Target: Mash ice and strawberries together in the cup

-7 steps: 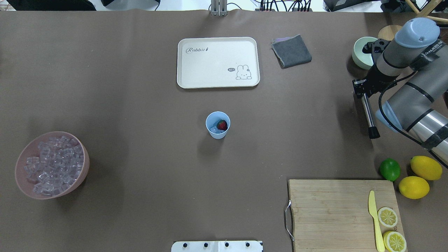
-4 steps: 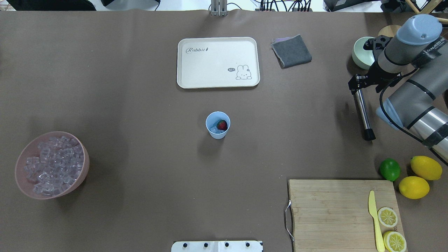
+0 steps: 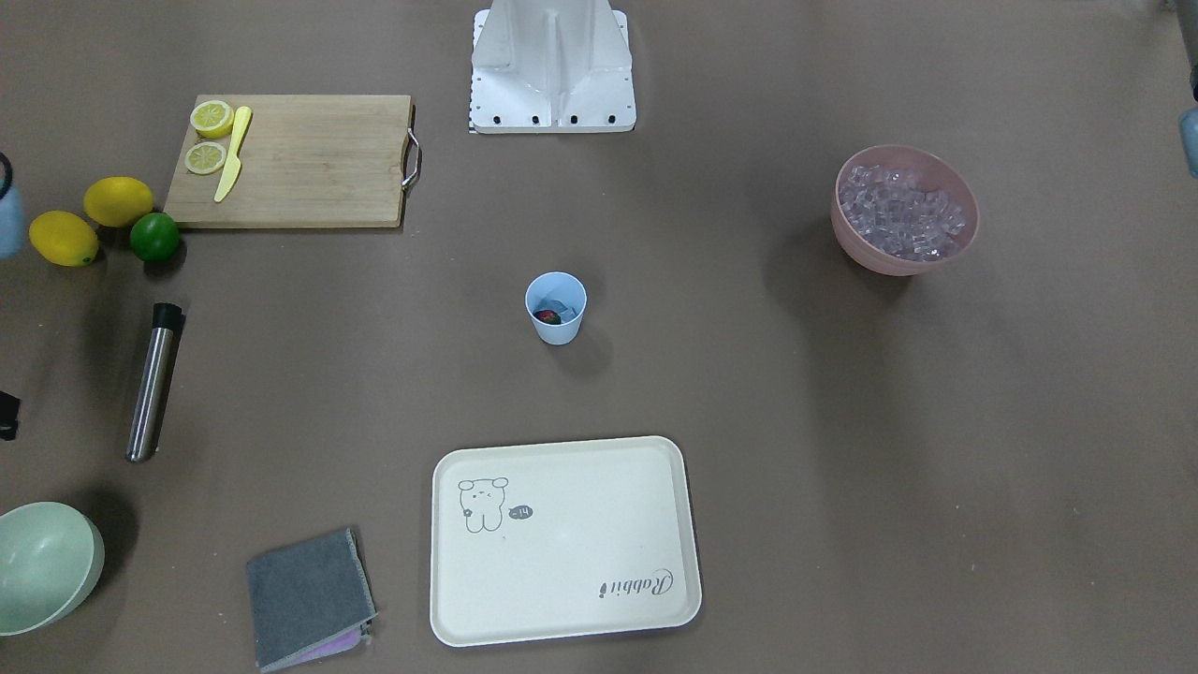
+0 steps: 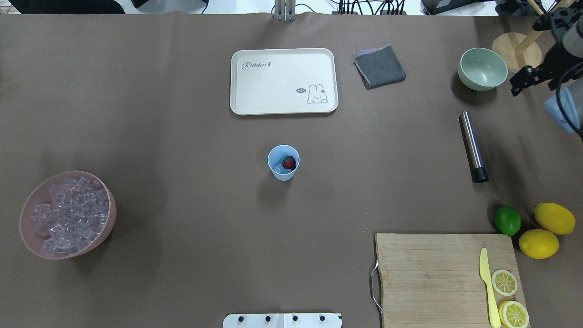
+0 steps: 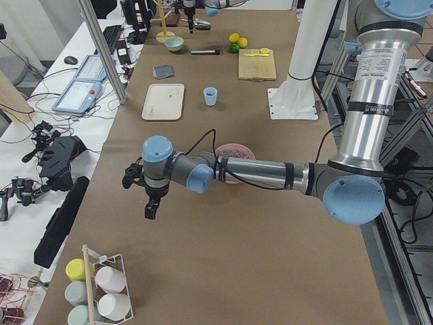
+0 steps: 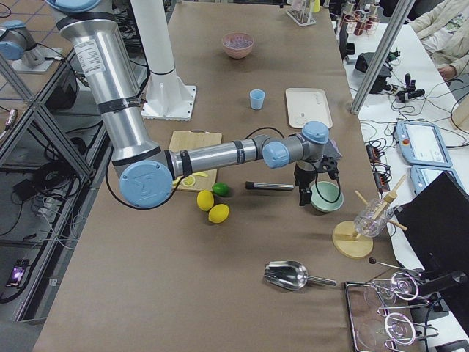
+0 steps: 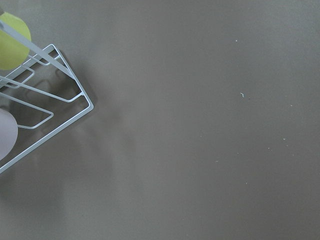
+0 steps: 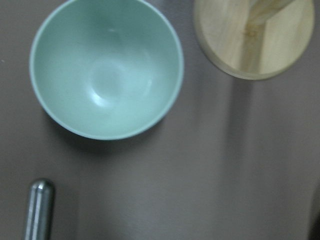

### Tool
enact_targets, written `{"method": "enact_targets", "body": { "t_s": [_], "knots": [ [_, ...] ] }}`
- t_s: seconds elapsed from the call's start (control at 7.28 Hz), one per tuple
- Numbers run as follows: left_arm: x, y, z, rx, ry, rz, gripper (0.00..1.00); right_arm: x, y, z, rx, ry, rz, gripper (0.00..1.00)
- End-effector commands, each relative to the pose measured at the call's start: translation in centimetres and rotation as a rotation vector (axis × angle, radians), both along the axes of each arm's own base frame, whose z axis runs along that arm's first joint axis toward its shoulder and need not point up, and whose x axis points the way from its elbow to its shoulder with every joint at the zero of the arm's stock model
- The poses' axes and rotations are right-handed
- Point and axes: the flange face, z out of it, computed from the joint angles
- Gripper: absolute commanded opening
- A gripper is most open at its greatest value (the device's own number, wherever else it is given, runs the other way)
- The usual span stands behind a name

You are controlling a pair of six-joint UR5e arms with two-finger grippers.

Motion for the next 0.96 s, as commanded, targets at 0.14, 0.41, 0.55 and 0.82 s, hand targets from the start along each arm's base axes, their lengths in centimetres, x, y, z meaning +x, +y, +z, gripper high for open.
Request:
{"method": "enact_targets", "body": {
  "t_s": [0.14, 0.41, 0.55, 0.82],
  "knots": [
    [-0.5, 0.2, 0.2, -0.011, 0.005, -0.006, 0.98, 13.7, 5.6, 7.4, -0.043, -0.067, 0.022, 1.0],
    [-1.5, 0.8, 1.1, -0.029, 0.004, -0.022, 0.98, 18.0, 8.9, 10.3, -0.073, -0.115, 0.071, 1.0],
    [-2.6, 1.1, 1.6, -0.039, 0.003, -0.041, 0.98, 18.6, 9.2, 10.4, -0.075, -0.118, 0.083, 1.0],
    [-3.7, 2.2, 2.7, -0.062, 0.022, -0.054, 0.98, 19.3, 9.4, 7.3, -0.079, -0.121, 0.098, 1.0]
  ]
}}
